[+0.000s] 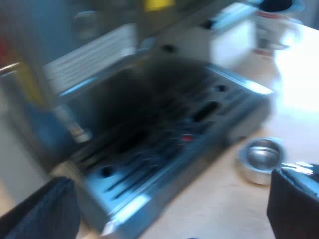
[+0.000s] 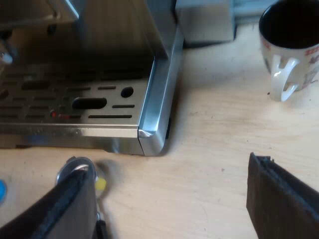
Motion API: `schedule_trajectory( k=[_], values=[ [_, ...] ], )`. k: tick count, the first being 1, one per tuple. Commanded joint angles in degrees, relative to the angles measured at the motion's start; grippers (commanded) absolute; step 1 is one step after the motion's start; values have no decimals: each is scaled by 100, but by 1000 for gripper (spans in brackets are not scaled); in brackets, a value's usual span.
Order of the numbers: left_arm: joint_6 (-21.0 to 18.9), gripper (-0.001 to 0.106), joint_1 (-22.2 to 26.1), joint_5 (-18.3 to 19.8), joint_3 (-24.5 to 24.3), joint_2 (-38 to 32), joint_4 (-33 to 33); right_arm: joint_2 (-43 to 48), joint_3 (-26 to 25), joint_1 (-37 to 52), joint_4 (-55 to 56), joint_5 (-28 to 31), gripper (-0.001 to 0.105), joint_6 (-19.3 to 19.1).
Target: Put the handle in the coffee machine
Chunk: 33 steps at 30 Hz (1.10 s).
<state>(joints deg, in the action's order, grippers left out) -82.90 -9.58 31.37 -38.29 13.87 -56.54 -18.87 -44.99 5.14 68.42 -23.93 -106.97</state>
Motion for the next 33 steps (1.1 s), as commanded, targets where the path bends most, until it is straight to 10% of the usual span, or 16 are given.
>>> schedule_trajectory(
  k=[1, 18, 28, 33],
  values=[
    [183, 78, -443, 237, -103, 404, 70, -411, -230, -173, 131, -103, 66, -197],
    [472, 78, -2113, 1012, -138, 1925, 70, -2017, -485, -2002, 787, 199, 66, -317],
    [1210, 78, -2166, 1117, -138, 3047, 70, -3326, -485, -3876, 998, 1293, 6, 873],
    [1271, 78, -2444, 1105, -138, 3238, 89, -3610, -299, -4315, 899, 1741, 0, 1389]
  ],
)
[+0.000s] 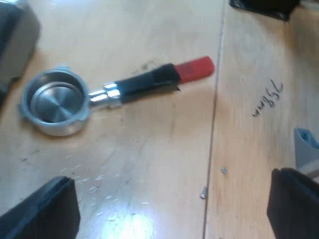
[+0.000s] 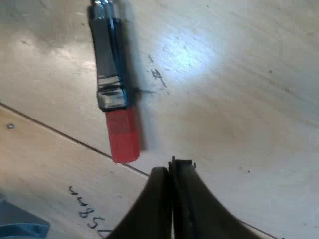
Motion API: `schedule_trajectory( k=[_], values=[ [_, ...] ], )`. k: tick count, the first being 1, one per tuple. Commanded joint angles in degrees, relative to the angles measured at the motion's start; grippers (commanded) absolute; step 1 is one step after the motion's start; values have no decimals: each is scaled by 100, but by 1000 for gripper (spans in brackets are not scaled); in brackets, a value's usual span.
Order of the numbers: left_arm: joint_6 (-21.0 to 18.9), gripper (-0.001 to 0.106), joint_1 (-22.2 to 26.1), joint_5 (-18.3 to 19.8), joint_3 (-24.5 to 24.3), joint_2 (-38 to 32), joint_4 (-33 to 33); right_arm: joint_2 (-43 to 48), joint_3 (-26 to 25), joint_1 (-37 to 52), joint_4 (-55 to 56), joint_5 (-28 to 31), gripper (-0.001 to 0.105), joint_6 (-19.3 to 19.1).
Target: Put the handle in the coffee machine
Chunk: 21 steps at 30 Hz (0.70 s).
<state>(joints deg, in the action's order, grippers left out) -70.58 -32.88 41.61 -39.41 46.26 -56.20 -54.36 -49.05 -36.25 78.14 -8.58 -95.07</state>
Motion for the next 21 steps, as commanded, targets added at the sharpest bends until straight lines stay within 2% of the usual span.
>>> schedule_trajectory(
  k=[1, 6, 8, 10, 13, 21],
  values=[
    [42, 78, -235, 55, -26, 2, 80, -93, 222, -297, -200, 240, 0, 335],
    [61, 78, -533, 27, -26, 2, 131, -213, 765, -640, -883, 237, 0, 1092],
    [61, 78, -803, -235, -6, 2, 154, -346, 992, -794, -1186, 237, 0, 1321],
    [1, 78, -920, -523, 36, 2, 296, -478, 1107, -875, -1376, 237, 0, 1426],
    [-150, 78, -1010, -745, 157, 2, 653, -807, 1186, -979, -1511, 237, 0, 1516],
    [-251, 78, -1008, -869, 311, 2, 736, -1718, 1185, -1013, -1909, 260, 0, 1523]
  ],
)
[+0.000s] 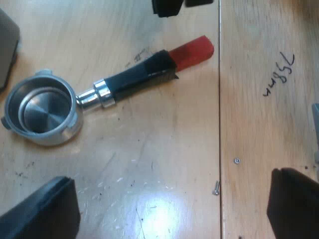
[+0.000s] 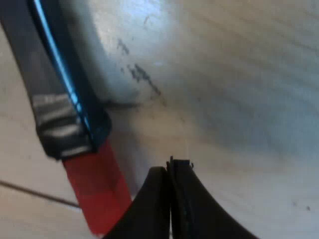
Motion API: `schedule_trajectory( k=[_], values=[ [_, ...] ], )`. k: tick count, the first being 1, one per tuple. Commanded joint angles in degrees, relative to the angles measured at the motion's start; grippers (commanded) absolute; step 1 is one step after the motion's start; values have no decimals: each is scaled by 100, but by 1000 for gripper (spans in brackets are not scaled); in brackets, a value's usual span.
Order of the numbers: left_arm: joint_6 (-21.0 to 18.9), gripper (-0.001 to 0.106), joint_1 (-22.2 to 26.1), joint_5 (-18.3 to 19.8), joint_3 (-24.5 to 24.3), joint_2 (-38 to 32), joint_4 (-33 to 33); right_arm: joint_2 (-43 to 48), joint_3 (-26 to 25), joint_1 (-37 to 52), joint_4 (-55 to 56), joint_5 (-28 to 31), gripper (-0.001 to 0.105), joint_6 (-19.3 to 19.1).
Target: Put the handle in the coffee machine
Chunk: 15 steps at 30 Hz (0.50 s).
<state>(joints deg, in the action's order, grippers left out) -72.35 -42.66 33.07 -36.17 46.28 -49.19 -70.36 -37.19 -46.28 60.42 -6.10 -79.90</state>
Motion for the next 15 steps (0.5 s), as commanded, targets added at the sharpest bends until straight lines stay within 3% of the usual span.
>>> schedule_trajectory(
  k=[1, 7, 11, 15],
  values=[
    [-75, 78, -30, -15, -14, -1, 23, -237, -1, -9, -219, 12, 0, 5],
    [-75, 78, 4, -27, -14, -1, -4, -678, -1, -106, -331, -62, 0, -150],
    [-75, 78, 306, -27, -14, -1, -12, -882, -1, -502, -560, -284, 0, -174],
    [105, 78, 681, -27, -14, -1, -210, -1064, -74, -907, -870, -386, 0, 75]
  ],
)
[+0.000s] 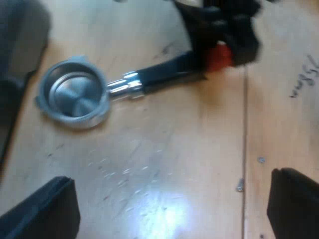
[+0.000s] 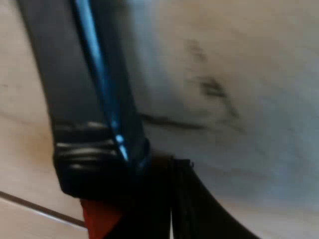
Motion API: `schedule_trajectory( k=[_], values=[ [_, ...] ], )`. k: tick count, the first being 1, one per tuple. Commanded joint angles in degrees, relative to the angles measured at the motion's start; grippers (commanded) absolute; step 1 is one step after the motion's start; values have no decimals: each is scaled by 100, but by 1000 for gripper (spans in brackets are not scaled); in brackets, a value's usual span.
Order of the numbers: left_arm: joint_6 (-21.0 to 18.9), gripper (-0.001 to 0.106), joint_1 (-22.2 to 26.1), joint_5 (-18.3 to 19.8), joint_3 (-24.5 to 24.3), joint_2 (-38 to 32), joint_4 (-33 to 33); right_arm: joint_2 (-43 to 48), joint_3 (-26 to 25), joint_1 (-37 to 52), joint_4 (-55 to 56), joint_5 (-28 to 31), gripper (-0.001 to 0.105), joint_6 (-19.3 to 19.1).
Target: Put the handle in the coffee machine
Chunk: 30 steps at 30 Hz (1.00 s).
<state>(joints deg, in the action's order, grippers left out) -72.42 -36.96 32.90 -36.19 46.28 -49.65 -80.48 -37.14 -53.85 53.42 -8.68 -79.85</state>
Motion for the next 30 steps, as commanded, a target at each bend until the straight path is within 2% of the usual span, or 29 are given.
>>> schedule_trajectory(
  k=[1, 3, 7, 12, 13, 14, 18, 23, 27, 30],
  values=[
    [189, 78, 147, -10, -11, -1, -250, -71, -100, -208, -189, -167, 0, 85],
    [403, 78, 219, -10, -11, -1, -628, -138, -236, -372, -192, -234, 0, 125],
    [551, 78, 220, -10, -11, -46, -1077, -342, -503, -654, -308, -303, 0, 157],
    [593, 78, 220, -10, -11, -180, -1321, -638, -694, -823, -569, -474, 0, 259],
    [589, 78, 220, -10, -11, -265, -1355, -912, -929, -937, -770, -559, 0, 402],
    [589, 78, 220, -10, -11, -642, -1590, -1031, -1045, -998, -862, -558, 0, 441],
    [589, 78, 345, -10, -11, -915, -1940, -1328, -1349, -1101, -1119, -558, 0, 598],
    [589, 78, 679, -10, -11, -1261, -2156, -1766, -1831, -1101, -1363, -533, 0, 681],
    [589, 78, 854, -10, -11, -1521, -2276, -1906, -2052, -1101, -1396, -527, 0, 681],
    [608, 78, 852, 5, -11, -1558, -2279, -1886, -2063, -1101, -1394, -527, 0, 835]
  ],
)
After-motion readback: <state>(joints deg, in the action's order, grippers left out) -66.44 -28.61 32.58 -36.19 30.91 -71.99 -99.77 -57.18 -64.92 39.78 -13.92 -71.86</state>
